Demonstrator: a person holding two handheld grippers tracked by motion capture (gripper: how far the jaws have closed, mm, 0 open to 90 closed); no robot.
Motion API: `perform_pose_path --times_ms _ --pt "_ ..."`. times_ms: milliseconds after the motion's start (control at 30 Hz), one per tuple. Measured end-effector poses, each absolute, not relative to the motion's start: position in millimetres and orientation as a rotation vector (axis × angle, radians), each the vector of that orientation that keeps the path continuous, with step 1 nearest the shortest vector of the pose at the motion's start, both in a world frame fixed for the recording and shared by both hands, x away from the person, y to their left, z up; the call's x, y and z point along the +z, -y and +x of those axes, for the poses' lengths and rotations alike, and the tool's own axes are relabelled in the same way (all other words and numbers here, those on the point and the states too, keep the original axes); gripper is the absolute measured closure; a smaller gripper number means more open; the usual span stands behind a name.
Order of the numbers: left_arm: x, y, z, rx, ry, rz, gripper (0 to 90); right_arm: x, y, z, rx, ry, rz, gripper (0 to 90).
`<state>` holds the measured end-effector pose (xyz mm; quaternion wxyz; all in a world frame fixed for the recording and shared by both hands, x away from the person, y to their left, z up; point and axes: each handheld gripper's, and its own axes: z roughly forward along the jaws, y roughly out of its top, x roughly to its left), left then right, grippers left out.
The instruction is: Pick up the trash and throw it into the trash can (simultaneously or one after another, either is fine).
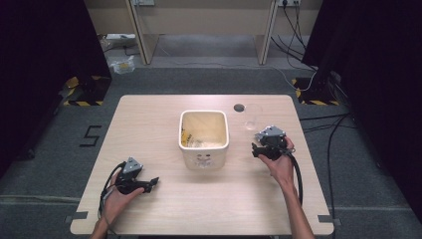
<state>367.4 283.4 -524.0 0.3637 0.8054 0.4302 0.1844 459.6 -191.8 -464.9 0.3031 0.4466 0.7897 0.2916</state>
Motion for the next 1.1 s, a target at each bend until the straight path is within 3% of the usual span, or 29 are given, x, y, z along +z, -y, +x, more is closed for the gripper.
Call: perform_pose_path --times_ms 833,1100 --pt "-524.0 -283.3 367.4 0.476 -1.109 2.072 14.4 -496.6 204.9 499.9 0.778 -2.097 1.228 25.1" --pt "-523.9 -283.2 367.4 0.476 -1.109 2.072 14.4 -510.1 211.9 509.1 0.813 -2.087 1.305 33.5"
